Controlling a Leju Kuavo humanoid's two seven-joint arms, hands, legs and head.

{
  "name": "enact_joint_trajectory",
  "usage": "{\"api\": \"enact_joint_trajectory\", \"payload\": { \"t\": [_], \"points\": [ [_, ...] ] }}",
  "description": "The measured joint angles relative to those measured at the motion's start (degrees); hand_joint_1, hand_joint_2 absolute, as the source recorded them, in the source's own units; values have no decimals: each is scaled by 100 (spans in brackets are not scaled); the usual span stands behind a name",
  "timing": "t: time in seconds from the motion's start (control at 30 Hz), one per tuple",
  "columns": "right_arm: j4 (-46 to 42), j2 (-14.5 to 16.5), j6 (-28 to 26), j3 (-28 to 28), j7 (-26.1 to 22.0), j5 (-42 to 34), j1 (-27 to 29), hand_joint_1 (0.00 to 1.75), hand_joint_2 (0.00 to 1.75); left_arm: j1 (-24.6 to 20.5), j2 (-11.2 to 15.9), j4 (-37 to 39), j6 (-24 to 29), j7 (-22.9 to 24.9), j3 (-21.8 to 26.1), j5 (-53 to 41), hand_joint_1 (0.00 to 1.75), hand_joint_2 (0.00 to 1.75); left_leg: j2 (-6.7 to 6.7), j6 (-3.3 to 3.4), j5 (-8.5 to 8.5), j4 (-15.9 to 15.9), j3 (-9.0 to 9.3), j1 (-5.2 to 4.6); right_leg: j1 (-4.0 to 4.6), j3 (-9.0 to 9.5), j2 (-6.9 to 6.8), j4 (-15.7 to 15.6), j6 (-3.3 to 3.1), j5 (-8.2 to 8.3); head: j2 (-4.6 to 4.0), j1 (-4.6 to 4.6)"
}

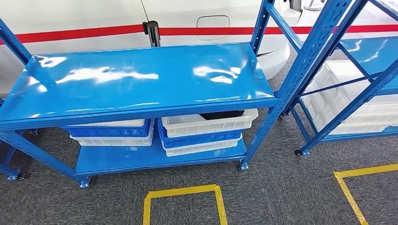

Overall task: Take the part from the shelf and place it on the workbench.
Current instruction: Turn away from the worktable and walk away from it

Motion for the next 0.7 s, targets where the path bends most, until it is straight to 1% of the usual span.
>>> {"api": "enact_joint_trajectory", "payload": {
  "t": [0.03,0.07,0.1,0.13,0.17,0.2,0.27,0.3,0.43,0.57,0.6,0.63,0.7],
  "points": [
    [0,-3,-13,-1,1,0,2,0,175,-2,-3,0,-17,11,0,-3,0,175,10,-5,-2,2,9,-2,1,240,-16,-423,33,153,0,2],
    [0,-6,-17,-2,2,-4,3,0,175,-4,-5,-1,-32,21,0,-4,0,175,15,-21,-10,10,19,-16,9,464,-40,-845,40,292,0,3],
    [0,-9,-17,-3,2,-15,9,0,175,-5,-6,-3,-47,32,-7,-1,0,175,17,-43,-23,16,29,-30,22,628,-58,-1164,25,394,0,0],
    [0,-11,-14,-2,2,-43,23,0,175,-1,-1,-12,-62,52,-31,27,0,175,17,-57,-48,29,35,-47,21,721,-73,-1341,5,448,0,-4],
    [-1,-14,-9,-1,3,-89,45,0,175,11,11,-29,-78,82,-76,78,0,175,14,-31,-65,39,37,-58,21,752,-77,-1390,-15,469,0,-11],
    [-2,-17,-2,2,3,-153,75,0,175,32,26,-46,-97,121,-142,156,0,175,10,0,-71,43,38,-54,17,772,-72,-1397,-21,479,0,-13],
    [-15,-32,25,16,4,-315,142,0,175,97,51,-79,-137,210,-308,365,0,175,3,63,-56,41,40,-37,20,801,-71,-1396,-21,485,0,-18],
    [-28,-42,48,32,4,-404,180,0,175,136,59,-93,-155,257,-402,483,0,175,2,52,-48,34,45,-31,30,799,-70,-1395,-27,486,0,-17],
    [-104,-69,121,136,-3,-744,291,0,0,277,102,-177,-227,430,-798,949,0,0,3,28,-36,10,56,-16,56,790,-66,-1392,-51,484,0,-20],
    [-120,-74,131,153,-4,-805,308,0,0,299,113,-194,-237,461,-878,1033,0,0,3,18,-34,6,57,-15,57,789,-66,-1392,-55,481,0,-20],
    [-128,-78,139,160,-5,-830,315,0,0,308,117,-200,-243,473,-912,1066,0,0,3,5,-34,4,57,-13,58,789,-66,-1391,-56,480,0,-20],
    [-141,-85,154,174,-6,-877,326,0,0,326,126,-213,-255,496,-970,1126,0,0,3,-20,-34,0,58,-11,61,788,-66,-1390,-58,479,0,-20],
    [-226,-122,224,269,-16,-1152,402,0,0,437,162,-286,-319,632,-1315,1489,0,0,4,-90,-36,-9,60,-6,70,784,-67,-1388,-64,475,0,-17]
  ]
}}
